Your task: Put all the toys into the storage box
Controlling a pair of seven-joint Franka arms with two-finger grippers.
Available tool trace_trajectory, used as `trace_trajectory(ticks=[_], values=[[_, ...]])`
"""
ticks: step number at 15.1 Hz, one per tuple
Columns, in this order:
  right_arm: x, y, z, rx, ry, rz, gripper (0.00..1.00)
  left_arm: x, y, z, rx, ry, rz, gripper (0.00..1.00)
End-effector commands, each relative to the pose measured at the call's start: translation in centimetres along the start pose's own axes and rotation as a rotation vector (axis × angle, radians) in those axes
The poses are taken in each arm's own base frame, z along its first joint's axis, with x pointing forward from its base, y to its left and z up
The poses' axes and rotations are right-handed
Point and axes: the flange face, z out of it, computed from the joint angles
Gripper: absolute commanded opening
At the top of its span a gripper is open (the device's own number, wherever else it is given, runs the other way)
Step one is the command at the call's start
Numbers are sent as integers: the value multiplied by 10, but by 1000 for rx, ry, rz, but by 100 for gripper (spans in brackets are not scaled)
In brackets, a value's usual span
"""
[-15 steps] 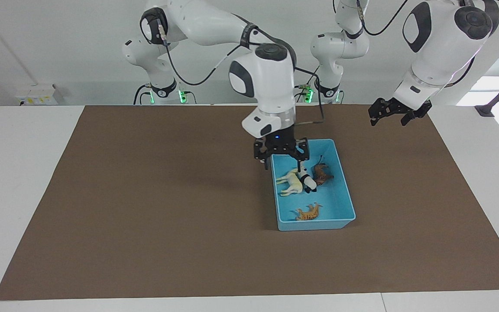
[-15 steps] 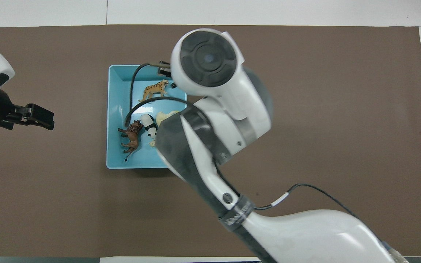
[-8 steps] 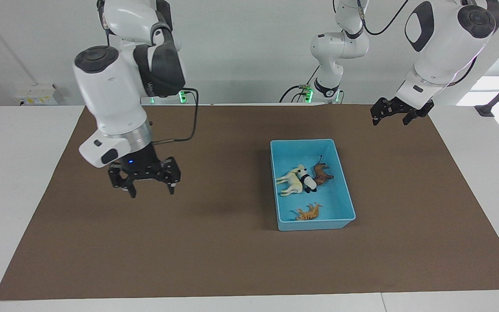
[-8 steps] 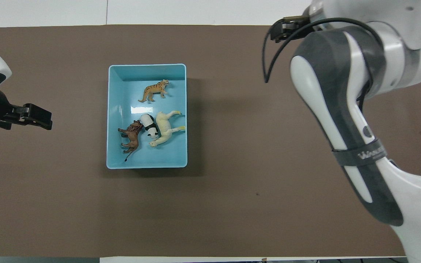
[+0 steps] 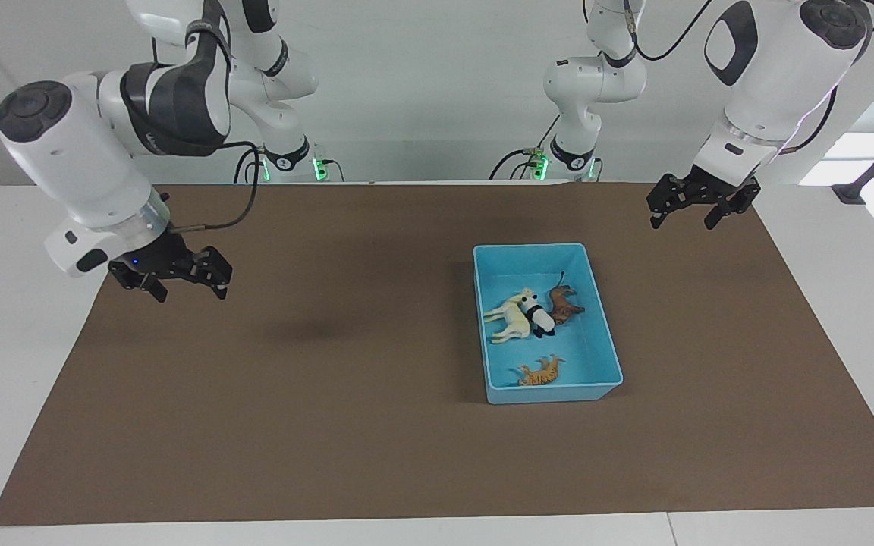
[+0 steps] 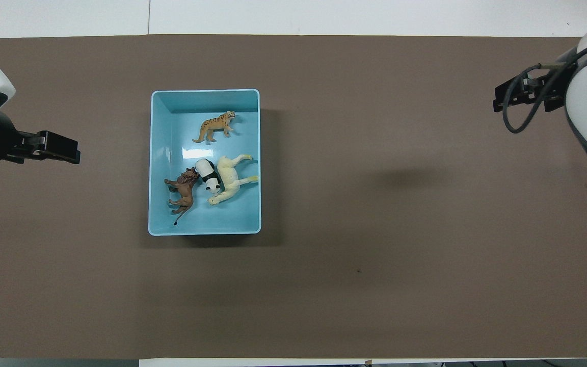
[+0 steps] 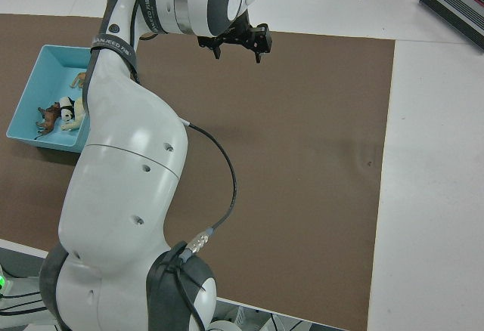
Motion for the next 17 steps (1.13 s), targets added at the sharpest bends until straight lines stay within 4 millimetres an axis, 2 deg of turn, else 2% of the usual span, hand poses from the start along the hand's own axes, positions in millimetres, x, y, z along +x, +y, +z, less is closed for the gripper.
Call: trace_trajectory(ticks=[1,3,4,6,8,17], values=[[-50,10,-17,16,1,3,100,-7,0,-1,-15,10,9,100],[-74,25,-31,-13,-12,6,100,-7,0,-1,-15,10,7,100],[-81,22,-42,-52,1,-11,100,-7,-3,-1,-15,10,2,100],[-89,26,-46,-63,-6,-7,100,-7,-7,-1,-15,10,-5,100],[-92,22,-34,-66,-6,-12,100,-7,-7,-1,-15,10,-5,100],[-91,23,-37,-66,14,-4,100,-7,-7,-1,-15,10,-7,100]])
